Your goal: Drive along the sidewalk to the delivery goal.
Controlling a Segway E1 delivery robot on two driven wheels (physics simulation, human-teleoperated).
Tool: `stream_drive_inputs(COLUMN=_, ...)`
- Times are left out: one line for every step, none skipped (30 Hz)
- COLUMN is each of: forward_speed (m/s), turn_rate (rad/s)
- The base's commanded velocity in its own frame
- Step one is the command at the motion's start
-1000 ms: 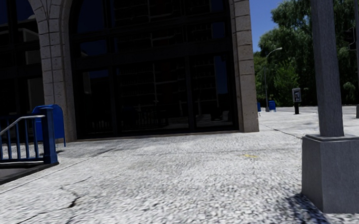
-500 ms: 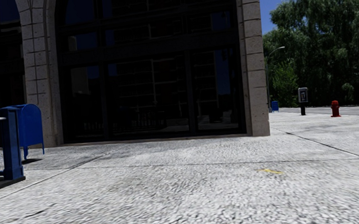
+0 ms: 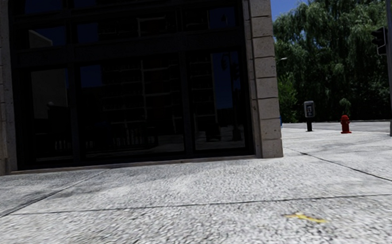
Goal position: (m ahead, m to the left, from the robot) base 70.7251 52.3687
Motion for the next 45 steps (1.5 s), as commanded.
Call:
stream_drive_inputs(forward_speed=1.52, turn_rate=-0.58)
stream_drive_inputs(forward_speed=1.52, turn_rate=-0.58)
stream_drive_inputs(forward_speed=1.52, turn_rate=-0.58)
stream_drive_inputs(forward_speed=1.52, turn_rate=-0.58)
stream_drive_inputs(forward_speed=1.52, turn_rate=-0.58)
stream_drive_inputs(forward_speed=1.52, turn_rate=-0.58)
stream_drive_inputs(forward_speed=1.52, turn_rate=-0.58)
stream_drive_inputs(forward_speed=1.52, turn_rate=-0.58)
stream_drive_inputs(forward_speed=1.52, turn_rate=-0.58)
stream_drive_inputs(forward_speed=1.52, turn_rate=-0.58)
stream_drive_inputs(forward_speed=1.52, turn_rate=-0.58)
stream_drive_inputs(forward_speed=1.52, turn_rate=-0.58)
stream_drive_inputs(forward_speed=1.52, turn_rate=-0.58)
stream_drive_inputs(forward_speed=1.52, turn_rate=-0.58)
stream_drive_inputs(forward_speed=1.52, turn_rate=-0.58)
stream_drive_inputs(forward_speed=1.52, turn_rate=-0.58)
stream_drive_inputs(forward_speed=1.52, turn_rate=-0.58)
stream_drive_inputs(forward_speed=1.52, turn_rate=-0.58)
stream_drive_inputs(forward_speed=1.52, turn_rate=-0.58)
stream_drive_inputs(forward_speed=1.52, turn_rate=-0.58)
stream_drive_inputs(forward_speed=1.52, turn_rate=-0.58)
stream_drive_inputs(forward_speed=1.52, turn_rate=-0.58)
stream_drive_inputs(forward_speed=1.52, turn_rate=-0.58)
stream_drive_inputs(forward_speed=1.52, turn_rate=-0.58)
stream_drive_inputs(forward_speed=1.52, turn_rate=-0.58)
stream_drive_inputs(forward_speed=1.52, turn_rate=-0.58)
stream_drive_inputs(forward_speed=1.52, turn_rate=-0.58)
stream_drive_inputs(forward_speed=1.52, turn_rate=-0.58)
stream_drive_inputs(forward_speed=1.52, turn_rate=-0.58)
stream_drive_inputs(forward_speed=1.52, turn_rate=-0.58)
stream_drive_inputs(forward_speed=1.52, turn_rate=-0.58)
stream_drive_inputs(forward_speed=1.52, turn_rate=-0.58)
stream_drive_inputs(forward_speed=1.52, turn_rate=-0.58)
stream_drive_inputs(forward_speed=1.52, turn_rate=-0.58)
stream_drive_inputs(forward_speed=1.52, turn_rate=-0.58)
stream_drive_inputs(forward_speed=1.52, turn_rate=-0.58)
stream_drive_inputs(forward_speed=1.52, turn_rate=-0.58)
stream_drive_inputs(forward_speed=1.52, turn_rate=-0.58)
stream_drive_inputs(forward_speed=1.53, turn_rate=-0.53)
stream_drive_inputs(forward_speed=1.54, turn_rate=-0.39)
stream_drive_inputs(forward_speed=1.55, turn_rate=-0.36)
stream_drive_inputs(forward_speed=1.56, turn_rate=-0.35)
stream_drive_inputs(forward_speed=1.56, turn_rate=-0.35)
stream_drive_inputs(forward_speed=1.56, turn_rate=-0.35)
stream_drive_inputs(forward_speed=1.56, turn_rate=-0.35)
